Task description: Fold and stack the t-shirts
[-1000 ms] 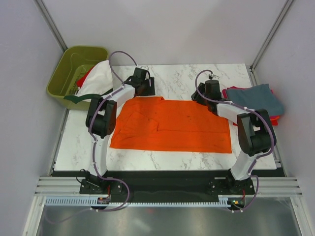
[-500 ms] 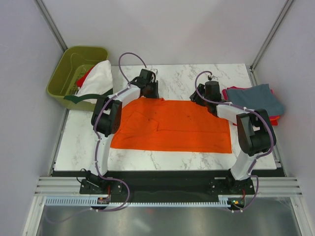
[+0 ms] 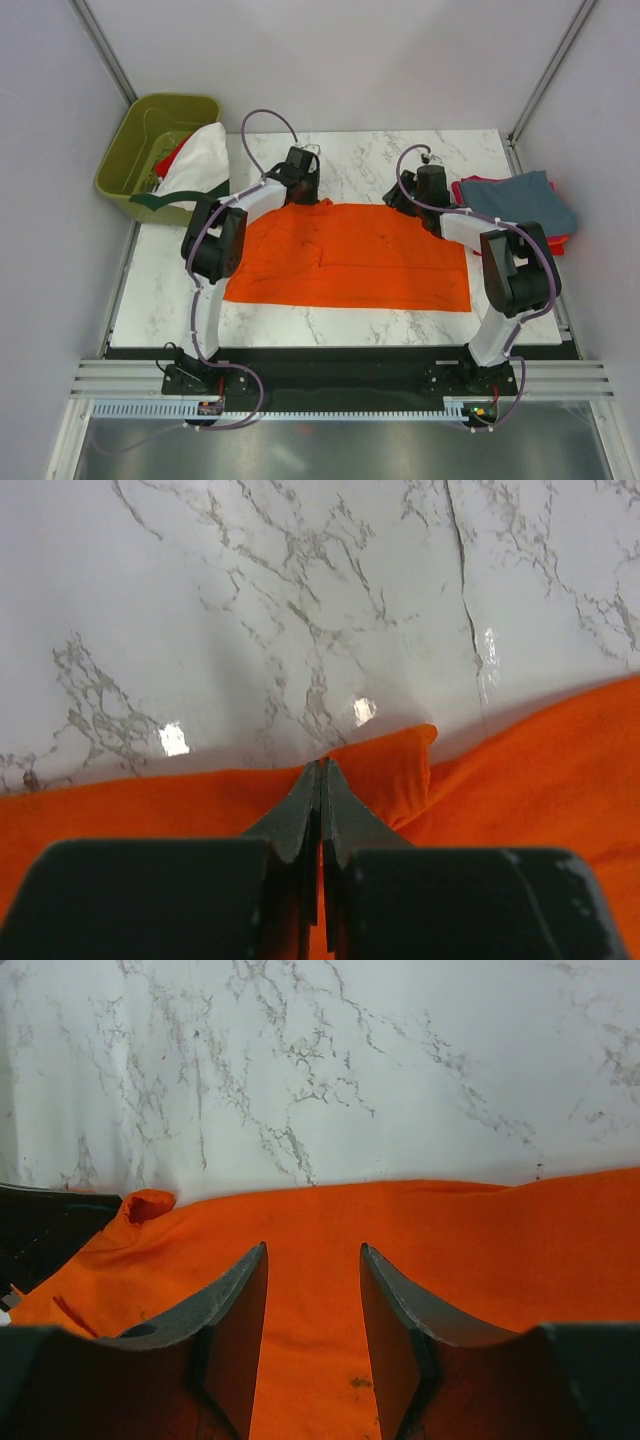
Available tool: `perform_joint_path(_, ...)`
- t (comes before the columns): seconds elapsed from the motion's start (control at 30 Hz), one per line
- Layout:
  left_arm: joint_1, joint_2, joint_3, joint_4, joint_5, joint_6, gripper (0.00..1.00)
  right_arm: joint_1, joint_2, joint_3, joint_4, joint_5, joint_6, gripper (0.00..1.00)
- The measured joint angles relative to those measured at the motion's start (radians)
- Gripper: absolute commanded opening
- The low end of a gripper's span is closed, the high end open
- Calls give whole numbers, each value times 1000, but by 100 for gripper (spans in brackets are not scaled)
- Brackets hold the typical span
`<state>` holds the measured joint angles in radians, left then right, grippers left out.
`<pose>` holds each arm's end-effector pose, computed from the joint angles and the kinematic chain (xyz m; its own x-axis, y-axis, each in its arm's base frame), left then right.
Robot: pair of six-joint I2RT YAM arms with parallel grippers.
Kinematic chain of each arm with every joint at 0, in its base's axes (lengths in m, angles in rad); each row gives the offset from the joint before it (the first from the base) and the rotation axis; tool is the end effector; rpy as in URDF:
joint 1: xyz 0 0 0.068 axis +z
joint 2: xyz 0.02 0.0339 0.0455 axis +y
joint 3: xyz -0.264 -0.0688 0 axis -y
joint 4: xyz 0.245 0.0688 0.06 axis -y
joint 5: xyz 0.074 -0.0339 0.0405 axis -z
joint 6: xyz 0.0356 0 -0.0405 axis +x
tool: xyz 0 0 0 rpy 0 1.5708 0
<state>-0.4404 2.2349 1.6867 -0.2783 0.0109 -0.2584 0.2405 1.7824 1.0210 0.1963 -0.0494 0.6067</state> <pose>0.4497 -0.2124 0.1643 -0.7539 0.0728 -0.6529 0.2486 0.9516 -0.1809 0.3752 0.0938 0.1873 -0.5860 0.4426 -0.6787 0.0678 0.8615 0.5032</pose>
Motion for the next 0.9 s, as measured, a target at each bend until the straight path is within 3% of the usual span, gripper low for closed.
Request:
perform_joint_path(0.2, -14, -100, -103, 51, -8, 2, 2, 0, 20, 1, 53, -95, 8, 52)
perform_joint_path(0.6, -13, -189, -172, 102, 24, 1, 2, 43, 267, 110, 151, -351, 116, 55)
perform_joint_path(0.9, 3, -193, -183, 91, -25, -38, 14, 78, 348, 285, 167, -401, 134, 55)
